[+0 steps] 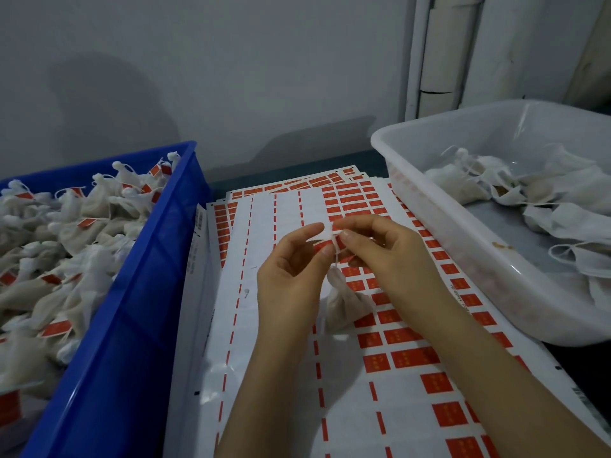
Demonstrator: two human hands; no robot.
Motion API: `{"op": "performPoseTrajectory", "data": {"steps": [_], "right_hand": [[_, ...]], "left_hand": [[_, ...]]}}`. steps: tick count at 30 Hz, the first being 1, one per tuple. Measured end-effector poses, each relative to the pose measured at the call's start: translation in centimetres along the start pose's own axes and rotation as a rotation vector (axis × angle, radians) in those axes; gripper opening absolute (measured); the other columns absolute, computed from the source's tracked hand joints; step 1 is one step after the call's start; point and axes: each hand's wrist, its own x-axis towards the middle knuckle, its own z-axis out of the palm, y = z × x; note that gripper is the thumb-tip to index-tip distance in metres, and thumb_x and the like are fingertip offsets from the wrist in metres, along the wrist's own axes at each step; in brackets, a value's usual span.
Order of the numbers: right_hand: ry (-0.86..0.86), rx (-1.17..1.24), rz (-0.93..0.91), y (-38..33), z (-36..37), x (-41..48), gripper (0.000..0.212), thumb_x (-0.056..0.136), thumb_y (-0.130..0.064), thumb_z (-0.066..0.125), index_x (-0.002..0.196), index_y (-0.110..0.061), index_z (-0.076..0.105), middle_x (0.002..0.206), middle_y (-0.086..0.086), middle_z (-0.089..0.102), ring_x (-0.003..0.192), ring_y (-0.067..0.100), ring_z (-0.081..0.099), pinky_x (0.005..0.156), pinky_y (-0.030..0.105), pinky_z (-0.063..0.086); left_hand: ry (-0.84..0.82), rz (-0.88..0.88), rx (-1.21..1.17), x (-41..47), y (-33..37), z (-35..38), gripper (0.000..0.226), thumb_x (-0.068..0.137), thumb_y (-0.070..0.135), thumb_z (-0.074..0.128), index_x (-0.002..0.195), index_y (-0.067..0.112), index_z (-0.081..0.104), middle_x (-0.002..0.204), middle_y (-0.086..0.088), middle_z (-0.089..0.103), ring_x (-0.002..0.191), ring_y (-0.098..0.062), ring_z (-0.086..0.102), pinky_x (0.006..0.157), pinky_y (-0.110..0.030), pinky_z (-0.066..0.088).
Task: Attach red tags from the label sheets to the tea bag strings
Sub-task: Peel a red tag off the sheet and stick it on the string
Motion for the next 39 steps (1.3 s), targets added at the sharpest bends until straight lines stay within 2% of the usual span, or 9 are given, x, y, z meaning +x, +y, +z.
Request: {"op": "performPoseTrajectory", "data": {"steps": [4,9,14,18,22,24,32,36,39], "right_hand": [[-0.013,-0.079,0.001,0.1,0.2,0.0,0.015,0.084,-0.034,0.061,0.076,-0.045,0.054,0.079,-0.033,0.056,0.074,-0.008,0.061,0.055,-0.003,0.039],[-0.005,-0.126,-0.019,0.3,0.2,-0.1,0.017,0.084,-0.033,0.062,0.073,-0.043,0.055,0.076,-0.031,0.056,0.078,-0.022,0.052,0.057,-0.007,0.036],[0.045,-0.11,0.028,0.5,0.4,0.0,0.013,0.085,-0.035,0.06,0.075,-0.041,0.055,0.081,-0.029,0.057,0.077,-0.007,0.057,0.057,-0.007,0.036],[0.058,-0.003,0.073,0.4,0.3,0.0,0.01,0.085,-0.032,0.061,0.076,-0.036,0.059,0.078,-0.026,0.061,0.075,-0.017,0.057,0.053,-0.004,0.037],[0.09,0.02,0.088,0.5,0.5,0.0,0.009,0.084,-0.032,0.061,0.077,-0.036,0.059,0.076,-0.024,0.062,0.074,-0.017,0.057,0.051,-0.003,0.038],[0.101,-0.01,0.091,0.5,0.6,0.0,0.009,0.084,-0.035,0.061,0.076,-0.038,0.058,0.076,-0.025,0.061,0.077,-0.018,0.056,0.051,-0.005,0.036],[0.117,-0.049,0.08,0.6,0.9,-0.1,0.012,0.084,-0.037,0.06,0.073,-0.041,0.055,0.075,-0.03,0.058,0.078,-0.022,0.052,0.05,-0.006,0.034],[0.142,-0.068,0.072,0.5,1.0,-0.2,0.012,0.084,-0.039,0.059,0.073,-0.041,0.055,0.075,-0.031,0.057,0.075,-0.013,0.058,0.051,-0.006,0.034],[0.155,-0.078,0.032,0.4,1.1,-0.4,0.013,0.084,-0.038,0.06,0.073,-0.042,0.054,0.072,-0.033,0.055,0.077,-0.02,0.054,0.053,-0.007,0.034]], "left_hand": [[-0.011,0.182,0.161,-0.4,-0.1,0.4,0.03,0.087,0.016,0.063,0.103,0.041,0.057,0.098,0.027,0.062,0.095,0.009,0.06,0.074,-0.005,0.049],[-0.002,0.217,0.208,-0.3,-0.1,0.5,0.037,0.085,0.019,0.064,0.11,0.044,0.05,0.094,0.031,0.058,0.095,0.011,0.059,0.073,-0.005,0.049],[0.013,0.189,0.184,-0.6,0.2,0.8,0.037,0.077,0.033,0.066,0.105,0.045,0.045,0.101,0.033,0.052,0.091,0.016,0.057,0.064,0.0,0.045],[0.065,0.152,0.176,-0.7,0.1,0.9,0.033,0.07,0.04,0.066,0.096,0.035,0.046,0.088,0.043,0.055,0.079,0.009,0.062,0.06,-0.002,0.046],[0.163,0.153,0.217,-0.7,-0.5,0.7,0.019,0.071,0.04,0.066,0.081,0.03,0.053,0.085,0.024,0.063,0.077,0.002,0.065,0.064,-0.004,0.049],[0.192,0.145,0.218,-0.7,-0.6,0.7,0.015,0.074,0.036,0.069,0.077,0.03,0.055,0.083,0.021,0.063,0.077,0.0,0.065,0.064,-0.004,0.048],[0.237,0.197,0.221,-1.0,-0.5,0.7,0.014,0.077,0.028,0.07,0.077,0.033,0.056,0.074,0.023,0.062,0.077,0.003,0.064,0.065,-0.001,0.046],[0.233,0.245,0.205,-1.3,-0.4,0.6,0.006,0.078,0.028,0.064,0.081,0.033,0.062,0.079,0.025,0.064,0.078,0.001,0.063,0.067,-0.004,0.048],[0.252,0.275,0.207,-1.4,-0.5,0.7,0.01,0.081,0.023,0.064,0.088,0.029,0.065,0.076,0.029,0.063,0.08,0.002,0.063,0.069,-0.003,0.048]]}}
